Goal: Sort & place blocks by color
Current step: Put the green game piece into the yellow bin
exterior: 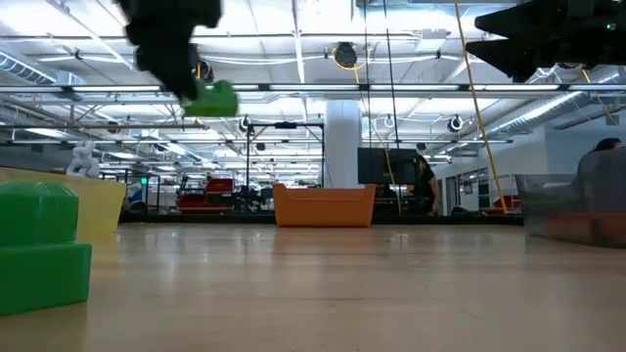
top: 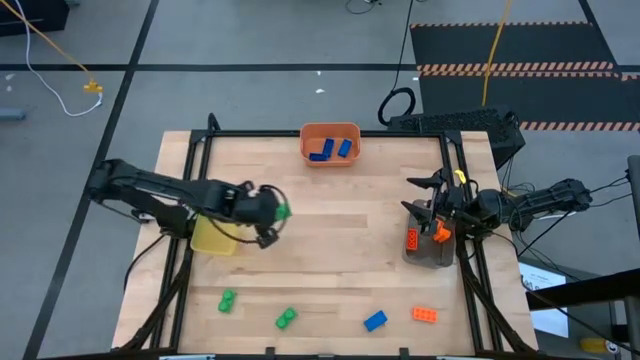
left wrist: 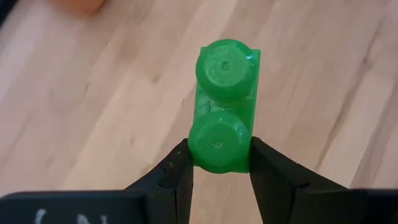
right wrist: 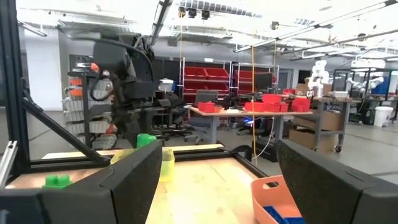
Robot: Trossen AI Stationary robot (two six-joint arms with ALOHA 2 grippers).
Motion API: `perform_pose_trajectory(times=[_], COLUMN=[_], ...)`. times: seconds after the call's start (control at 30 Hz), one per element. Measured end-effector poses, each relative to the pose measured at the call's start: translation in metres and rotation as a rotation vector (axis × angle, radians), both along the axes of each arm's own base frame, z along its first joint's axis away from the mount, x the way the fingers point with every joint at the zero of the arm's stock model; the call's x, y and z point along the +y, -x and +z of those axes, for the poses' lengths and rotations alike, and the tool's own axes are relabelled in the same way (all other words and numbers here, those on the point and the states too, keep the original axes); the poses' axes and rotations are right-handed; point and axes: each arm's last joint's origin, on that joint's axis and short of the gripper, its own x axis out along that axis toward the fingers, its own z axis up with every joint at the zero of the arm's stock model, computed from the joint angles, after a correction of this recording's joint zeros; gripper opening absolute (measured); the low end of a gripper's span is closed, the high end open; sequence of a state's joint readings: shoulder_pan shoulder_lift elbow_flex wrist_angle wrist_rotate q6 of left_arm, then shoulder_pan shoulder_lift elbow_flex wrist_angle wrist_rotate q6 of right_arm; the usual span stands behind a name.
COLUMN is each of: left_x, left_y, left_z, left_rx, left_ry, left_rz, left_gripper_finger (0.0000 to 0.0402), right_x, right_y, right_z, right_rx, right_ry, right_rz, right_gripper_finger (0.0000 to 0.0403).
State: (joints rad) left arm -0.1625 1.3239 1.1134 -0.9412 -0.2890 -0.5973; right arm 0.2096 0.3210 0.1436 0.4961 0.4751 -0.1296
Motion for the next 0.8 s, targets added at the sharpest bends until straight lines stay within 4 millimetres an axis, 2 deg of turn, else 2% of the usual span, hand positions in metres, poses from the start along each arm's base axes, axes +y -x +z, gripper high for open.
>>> perform_pose_trajectory(times=[0.13, 0.27, 0.47, 0.6, 0.8], left_x=[0.001, -0.002, -0.002, -0.002, 0.003], left_y=[0.035, 0.064, 0.100, 0.109, 0.110], left_z=[-0.008, -0.010, -0.009, -0.008, -0.009], left_rx=[0.007, 0.096, 0.317, 0.421, 0.481], left_ry=[0.042, 0.050, 0.047, 0.085, 0.174], left_rz=[0.084, 0.135, 0.220, 0.237, 0.240], left_gripper_finger=[0.0126, 0.0126, 0.0126, 0.0126, 0.0127], right_x=[0.000, 0.000, 0.000, 0.000, 0.000], right_y=[0.000, 0.000, 0.000, 0.000, 0.000], right_z=[0.000, 0.000, -0.001, -0.001, -0.001], right_rx=[-0.007, -0.010, -0.005, 0.002, 0.003], right_ry=[-0.023, -0.036, -0.039, -0.037, -0.038], right_rz=[0.005, 0.008, 0.009, 0.008, 0.008], right_gripper_finger=[0.0311, 0.0311, 0.0311, 0.0311, 0.0311])
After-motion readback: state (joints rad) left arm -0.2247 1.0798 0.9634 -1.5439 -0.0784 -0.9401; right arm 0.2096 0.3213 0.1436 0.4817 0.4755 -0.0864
